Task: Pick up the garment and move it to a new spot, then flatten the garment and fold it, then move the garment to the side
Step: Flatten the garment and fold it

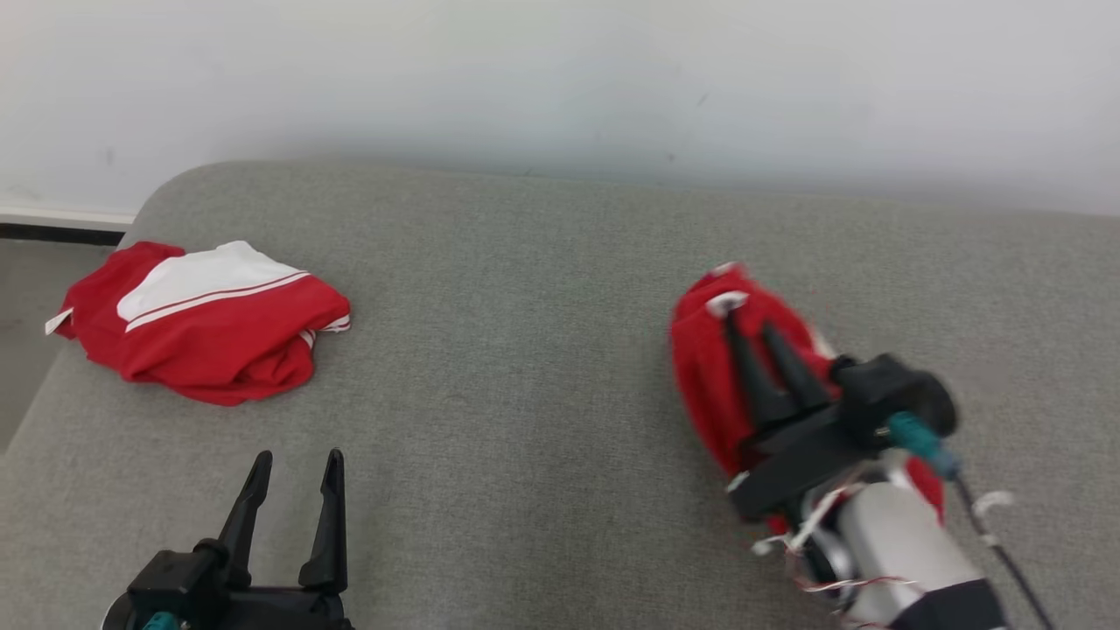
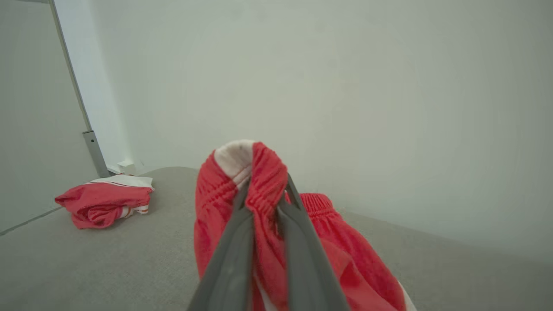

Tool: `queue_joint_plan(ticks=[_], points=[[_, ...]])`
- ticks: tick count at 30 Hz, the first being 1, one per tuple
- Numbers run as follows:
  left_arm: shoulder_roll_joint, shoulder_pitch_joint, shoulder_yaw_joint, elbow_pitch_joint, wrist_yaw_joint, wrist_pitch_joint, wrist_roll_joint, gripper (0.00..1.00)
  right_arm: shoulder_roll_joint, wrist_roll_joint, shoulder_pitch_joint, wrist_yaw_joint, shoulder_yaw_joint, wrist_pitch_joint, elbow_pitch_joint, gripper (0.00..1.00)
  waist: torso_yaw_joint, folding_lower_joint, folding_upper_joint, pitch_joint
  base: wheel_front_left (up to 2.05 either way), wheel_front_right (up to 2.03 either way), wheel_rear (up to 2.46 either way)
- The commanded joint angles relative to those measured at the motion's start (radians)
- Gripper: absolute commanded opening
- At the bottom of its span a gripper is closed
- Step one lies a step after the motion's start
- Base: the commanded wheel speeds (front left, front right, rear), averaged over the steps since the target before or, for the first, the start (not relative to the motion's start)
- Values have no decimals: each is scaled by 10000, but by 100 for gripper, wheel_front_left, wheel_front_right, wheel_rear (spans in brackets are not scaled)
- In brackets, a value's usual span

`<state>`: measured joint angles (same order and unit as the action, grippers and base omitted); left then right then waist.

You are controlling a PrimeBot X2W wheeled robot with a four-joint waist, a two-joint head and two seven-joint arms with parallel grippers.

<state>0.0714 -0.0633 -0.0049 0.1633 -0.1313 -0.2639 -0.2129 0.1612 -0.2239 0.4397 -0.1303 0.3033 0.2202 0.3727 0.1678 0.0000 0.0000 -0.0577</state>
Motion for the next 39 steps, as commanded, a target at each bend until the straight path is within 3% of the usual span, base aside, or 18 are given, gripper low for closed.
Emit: queue_joint_plan(ticks=[1,8,9,11,14,16,21,28,39], points=[[-33,-83,17,-3,16,-9,-21,100,-346,-168,201,-10,481,116,309,0,209,0,0,-94,0,0,0],[-85,-238,-82,93,16,-9,-66,100,-994,-197,538,-10,2255,359,2025,0,612,0,0,-234,0,0,0],[-95,-240,-110,107,16,-11,-65,100,-1044,-267,600,-10,2522,390,2292,7,666,0,0,-244,0,0,0],[-109,-258,-188,136,16,-9,-72,100,-1084,-522,645,-10,2976,422,2828,0,785,0,0,-257,0,0,0],[-126,-319,-260,205,16,-9,-115,100,-1113,-1291,666,-10,3759,449,3176,0,921,0,0,-262,0,0,0],[-133,-307,-268,249,16,-9,-120,100,-1103,-1596,741,-10,4069,460,3291,100,937,0,0,-244,0,0,0],[-113,-66,-116,284,16,-9,-35,100,-1103,-1666,778,-10,4093,461,3399,100,661,0,0,-67,0,0,0],[-15,127,-55,282,16,-9,24,100,-911,-1339,330,-10,3049,460,2893,100,23,0,0,295,0,0,0],[31,303,-205,289,16,-9,36,100,86,-1888,-951,-10,3864,450,1865,100,-358,0,0,592,0,0,0]])
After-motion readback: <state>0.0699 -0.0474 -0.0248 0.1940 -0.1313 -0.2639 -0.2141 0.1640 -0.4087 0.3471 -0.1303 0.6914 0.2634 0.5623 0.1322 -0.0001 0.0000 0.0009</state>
